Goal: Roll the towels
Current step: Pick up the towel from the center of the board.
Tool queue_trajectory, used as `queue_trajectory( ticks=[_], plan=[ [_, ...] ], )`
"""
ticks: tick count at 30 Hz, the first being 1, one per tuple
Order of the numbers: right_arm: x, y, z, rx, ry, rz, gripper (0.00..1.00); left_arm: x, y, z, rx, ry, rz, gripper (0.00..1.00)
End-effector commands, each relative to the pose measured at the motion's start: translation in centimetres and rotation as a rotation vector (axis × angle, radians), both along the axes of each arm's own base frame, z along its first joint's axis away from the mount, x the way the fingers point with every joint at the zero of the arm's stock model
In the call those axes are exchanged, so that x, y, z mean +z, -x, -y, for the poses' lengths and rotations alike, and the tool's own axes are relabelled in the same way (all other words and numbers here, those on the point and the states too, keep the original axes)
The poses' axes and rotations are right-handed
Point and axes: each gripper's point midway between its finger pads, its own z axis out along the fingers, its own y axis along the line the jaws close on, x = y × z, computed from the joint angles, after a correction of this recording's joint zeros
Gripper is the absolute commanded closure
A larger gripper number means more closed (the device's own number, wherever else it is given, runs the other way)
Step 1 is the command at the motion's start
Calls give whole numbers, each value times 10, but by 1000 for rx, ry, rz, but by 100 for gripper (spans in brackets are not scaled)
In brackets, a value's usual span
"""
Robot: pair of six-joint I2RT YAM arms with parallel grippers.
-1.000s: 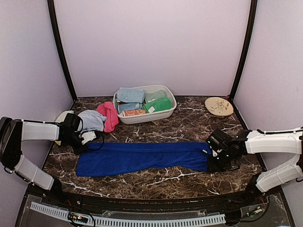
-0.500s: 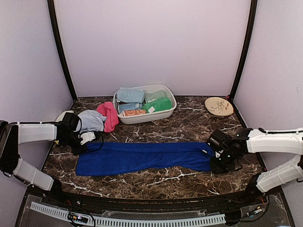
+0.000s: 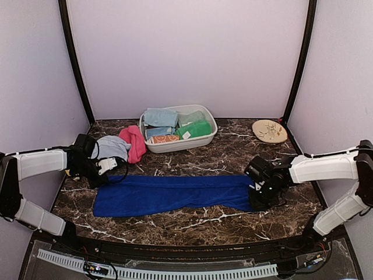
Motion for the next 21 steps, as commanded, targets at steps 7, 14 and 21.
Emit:
queue_trajectory(
  ticks=[7,14,21],
  plan=[
    [6,16,13,-64,-67,29,85,-10,39,7,-61,44,-101,81],
    [4,5,7,-30,-41,29,86,-16,81,18,-203,18,-138,81],
    [14,3,14,-24,-8,35,86,-48,78,1,-183,-107,-152,85]
  ],
)
